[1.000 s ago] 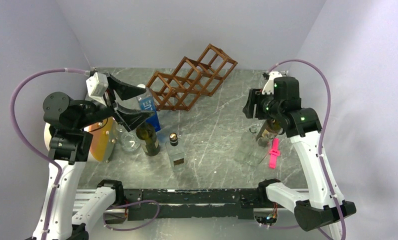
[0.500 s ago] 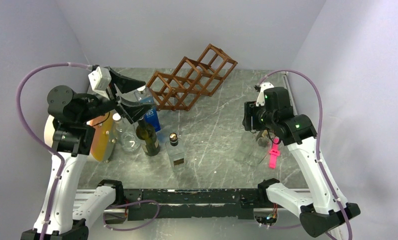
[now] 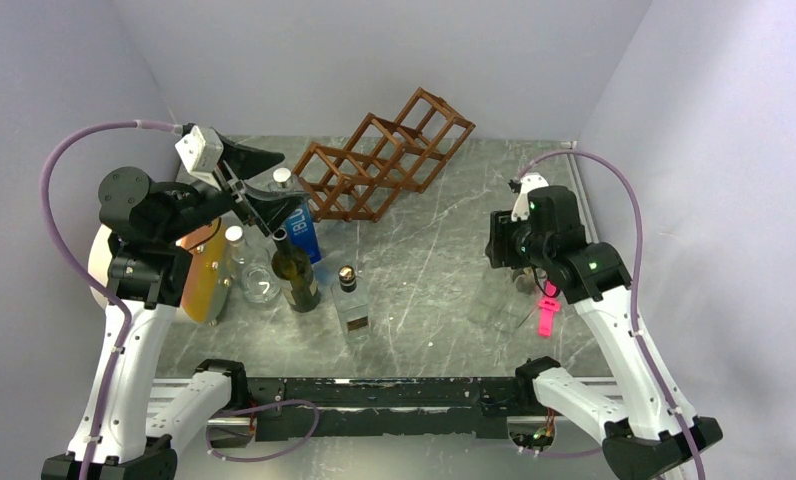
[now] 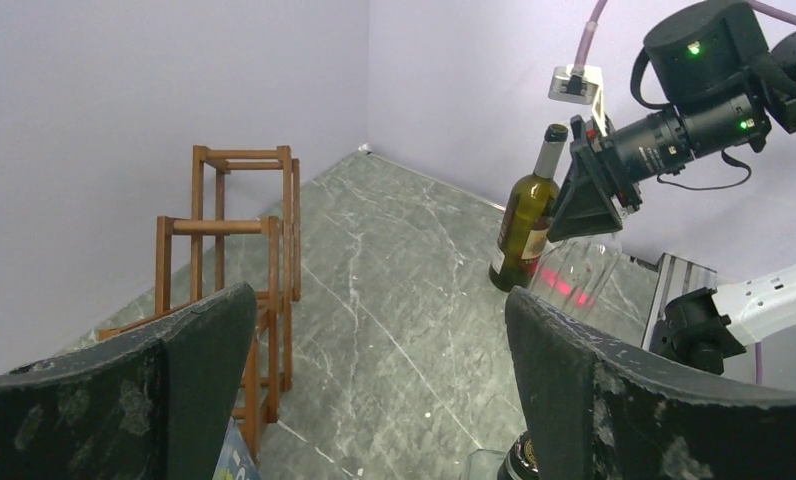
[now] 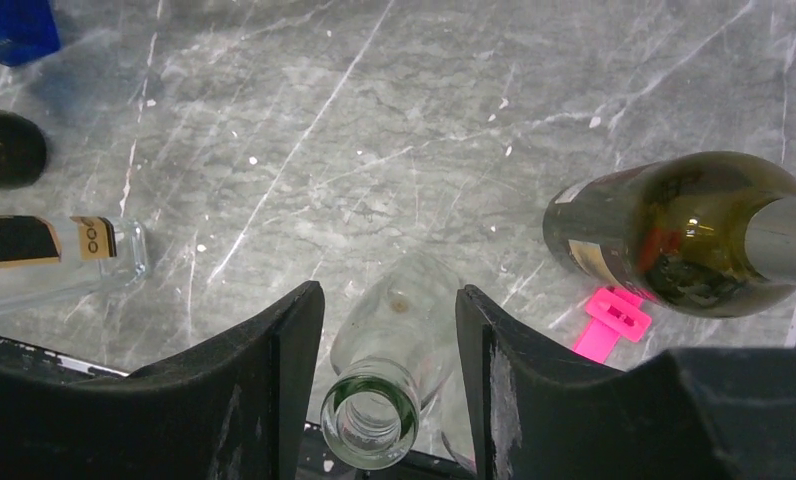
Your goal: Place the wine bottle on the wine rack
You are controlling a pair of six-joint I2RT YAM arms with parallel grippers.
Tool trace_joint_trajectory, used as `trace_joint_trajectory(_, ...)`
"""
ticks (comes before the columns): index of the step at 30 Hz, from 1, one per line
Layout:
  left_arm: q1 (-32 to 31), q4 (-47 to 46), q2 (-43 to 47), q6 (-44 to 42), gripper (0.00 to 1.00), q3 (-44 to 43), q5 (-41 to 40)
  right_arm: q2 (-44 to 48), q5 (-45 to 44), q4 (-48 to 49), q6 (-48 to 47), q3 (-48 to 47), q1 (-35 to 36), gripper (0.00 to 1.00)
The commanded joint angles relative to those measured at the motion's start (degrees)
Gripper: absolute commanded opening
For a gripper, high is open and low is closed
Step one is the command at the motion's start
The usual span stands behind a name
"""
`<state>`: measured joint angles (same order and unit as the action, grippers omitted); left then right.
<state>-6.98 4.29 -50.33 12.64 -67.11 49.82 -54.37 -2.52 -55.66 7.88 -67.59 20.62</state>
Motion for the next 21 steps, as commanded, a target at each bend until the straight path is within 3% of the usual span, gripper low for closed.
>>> trace_joint_trajectory(1, -0.3, -2.06, -0.13, 0.83, 0.97, -1.29, -1.48, 3.32, 0.66, 4.86, -1.11, 2.35, 0.47, 0.55)
trace_joint_trajectory(9, -0.31, -4.42, 0.18, 3.14, 0.96, -1.88, -1.13, 3.63, 1.23, 9.31, -0.86, 4.73, 0.56, 0.48)
trace_joint_trajectory(14, -0.31, -5.4, 0.23, 3.2, 0.97, -1.96, -0.79, 3.01, 0.29, 11.63, 0.64, 5.9, 0.92, 0.53)
trace_joint_trajectory(21, -0.31, -5.42, 0.54, 2.72, 0.97, -2.52, -0.85, 4.37, -6.73, 17.37, 10.22, 10.59, 1.13, 0.55)
